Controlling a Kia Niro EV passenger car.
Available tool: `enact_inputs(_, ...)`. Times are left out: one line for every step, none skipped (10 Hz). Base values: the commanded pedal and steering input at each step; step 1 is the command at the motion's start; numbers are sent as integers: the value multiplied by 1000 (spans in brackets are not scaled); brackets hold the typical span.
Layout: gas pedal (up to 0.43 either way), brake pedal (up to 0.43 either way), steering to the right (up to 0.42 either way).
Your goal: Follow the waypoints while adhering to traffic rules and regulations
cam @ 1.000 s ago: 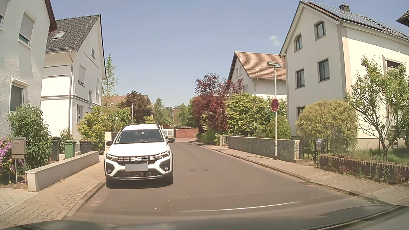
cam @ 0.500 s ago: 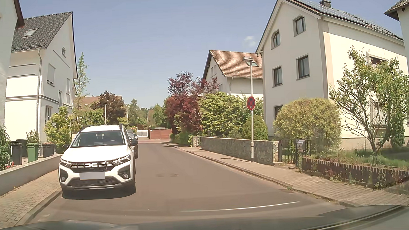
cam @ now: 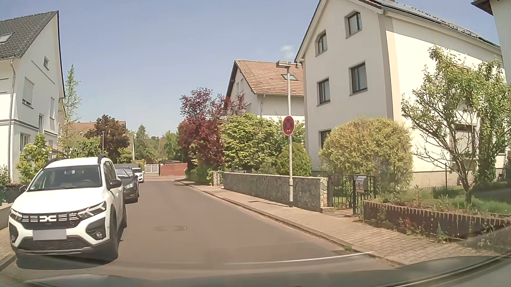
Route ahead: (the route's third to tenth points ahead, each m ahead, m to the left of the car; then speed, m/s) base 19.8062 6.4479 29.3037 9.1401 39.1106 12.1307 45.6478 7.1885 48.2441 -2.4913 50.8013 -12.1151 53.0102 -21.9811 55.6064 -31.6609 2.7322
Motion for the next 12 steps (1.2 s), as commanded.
enact_inputs(150, 0, 100)
enact_inputs(150, 0, 62)
enact_inputs(150, 0, 36)
enact_inputs(150, 0, 5)
enact_inputs(150, 0, -26)
enact_inputs(150, 0, -47)
enact_inputs(150, 0, -77)
enact_inputs(150, 0, -105)
enact_inputs(150, 0, -122)
enact_inputs(150, 0, -141)
enact_inputs(150, 0, -152)
enact_inputs(150, 0, -164)
